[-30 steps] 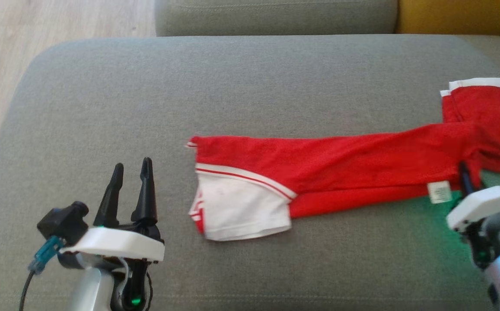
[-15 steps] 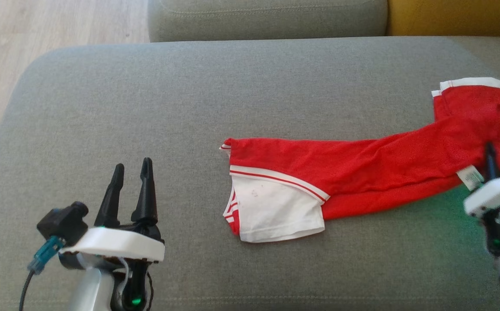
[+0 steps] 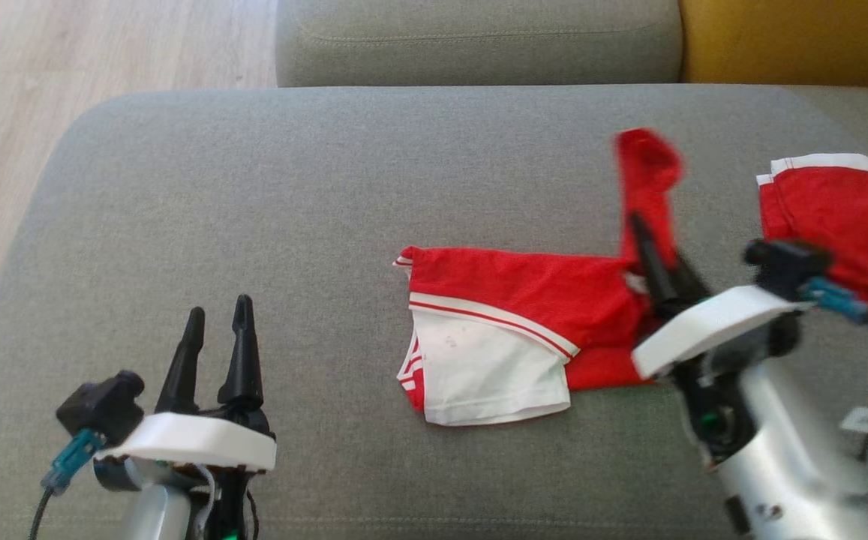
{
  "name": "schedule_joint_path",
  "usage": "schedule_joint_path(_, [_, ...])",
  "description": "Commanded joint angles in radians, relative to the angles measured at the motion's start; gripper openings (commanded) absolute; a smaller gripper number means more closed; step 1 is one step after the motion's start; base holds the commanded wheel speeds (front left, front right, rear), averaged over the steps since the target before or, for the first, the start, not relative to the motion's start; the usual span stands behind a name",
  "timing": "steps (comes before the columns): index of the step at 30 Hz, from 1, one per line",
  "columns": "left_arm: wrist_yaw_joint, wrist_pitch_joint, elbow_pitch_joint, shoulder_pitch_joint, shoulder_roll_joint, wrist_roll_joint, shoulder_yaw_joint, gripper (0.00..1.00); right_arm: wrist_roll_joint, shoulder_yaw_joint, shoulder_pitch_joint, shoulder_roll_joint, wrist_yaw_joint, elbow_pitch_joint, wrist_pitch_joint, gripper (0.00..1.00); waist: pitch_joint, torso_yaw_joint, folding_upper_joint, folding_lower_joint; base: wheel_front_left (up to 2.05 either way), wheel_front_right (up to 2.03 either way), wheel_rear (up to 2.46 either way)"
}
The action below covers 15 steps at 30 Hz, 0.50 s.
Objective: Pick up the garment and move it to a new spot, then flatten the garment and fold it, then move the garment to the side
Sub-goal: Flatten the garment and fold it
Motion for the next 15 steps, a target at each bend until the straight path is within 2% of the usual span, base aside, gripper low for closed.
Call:
schedule_joint_path(1, [-0.005, -0.012, -0.026, -0.034, 0.003, -0.002, 0.037, 1.00, 0.003, 0.033, -0.005, 0.034, -0.001, -0.084, 0.028, 0.00, -0.001, 0.004, 0.0000, 0.0000, 0.00, 0.00, 0.00])
schedule_joint_path(6, [-0.006, -0.012, -0.024, -0.042, 0.003, -0.008, 0.026, 1.00, -0.011, 0.114, 0.037, 0.087, -0.001, -0.165, 0.084, 0.00, 0.010, 0.018, 0.0000, 0.0000, 0.00, 0.00, 0.00])
schedule_joint_path(15, [-0.003, -0.012, -0.020, -0.059, 0.003, -0.018, 0.003, 1.00, -0.005, 0.214, 0.035, 0.115, -0.001, -0.086, 0.056, 0.00, 0.044, 0.056, 0.0000, 0.0000, 0.00, 0.00, 0.00])
